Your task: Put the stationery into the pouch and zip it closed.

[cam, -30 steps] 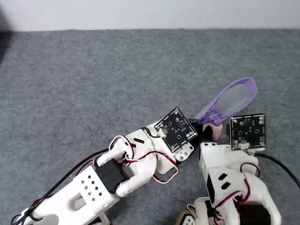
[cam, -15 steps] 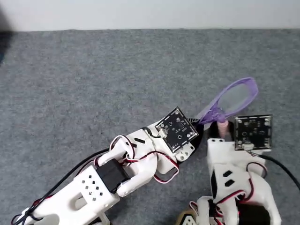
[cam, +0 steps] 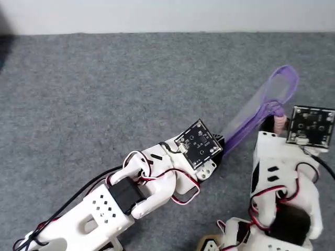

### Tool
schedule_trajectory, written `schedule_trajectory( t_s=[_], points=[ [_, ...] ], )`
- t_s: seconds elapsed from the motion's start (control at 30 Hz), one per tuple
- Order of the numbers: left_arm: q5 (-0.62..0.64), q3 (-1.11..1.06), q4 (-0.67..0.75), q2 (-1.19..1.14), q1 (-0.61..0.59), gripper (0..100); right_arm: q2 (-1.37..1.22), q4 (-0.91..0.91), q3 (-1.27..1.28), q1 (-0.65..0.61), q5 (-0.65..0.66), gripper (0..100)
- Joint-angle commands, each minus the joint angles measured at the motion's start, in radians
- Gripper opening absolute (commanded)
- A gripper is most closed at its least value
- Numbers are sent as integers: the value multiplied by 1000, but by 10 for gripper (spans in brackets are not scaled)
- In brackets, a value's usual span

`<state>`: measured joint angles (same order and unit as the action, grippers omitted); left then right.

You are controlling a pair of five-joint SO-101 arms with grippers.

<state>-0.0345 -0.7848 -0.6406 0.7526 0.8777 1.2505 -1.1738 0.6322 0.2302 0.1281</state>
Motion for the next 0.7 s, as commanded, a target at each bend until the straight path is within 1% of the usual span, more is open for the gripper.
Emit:
schedule_trajectory(
  t_s=[0.0, 0.1, 0.17, 0.23, 0.47, 0.53, 0.67],
  points=[
    [-3, 16, 2, 0, 5, 20, 2, -47, -106, -53, 8, 7],
    [9, 27, 29, 0, 5, 106, 2, -62, -135, -85, 14, 7],
    [60, 47, 40, -8, 5, 171, 1, -64, -147, -104, 15, 7],
    [94, 64, 40, -15, 5, 207, -2, -64, -163, -125, 38, 7],
    [109, 131, 46, -103, 3, 210, 1, -65, -196, -148, 124, 7],
    [110, 151, 80, -140, 0, 210, 1, -67, -196, -148, 143, 7],
    [110, 193, 115, -212, -31, 210, 1, -133, -230, -148, 160, 7]
  ],
)
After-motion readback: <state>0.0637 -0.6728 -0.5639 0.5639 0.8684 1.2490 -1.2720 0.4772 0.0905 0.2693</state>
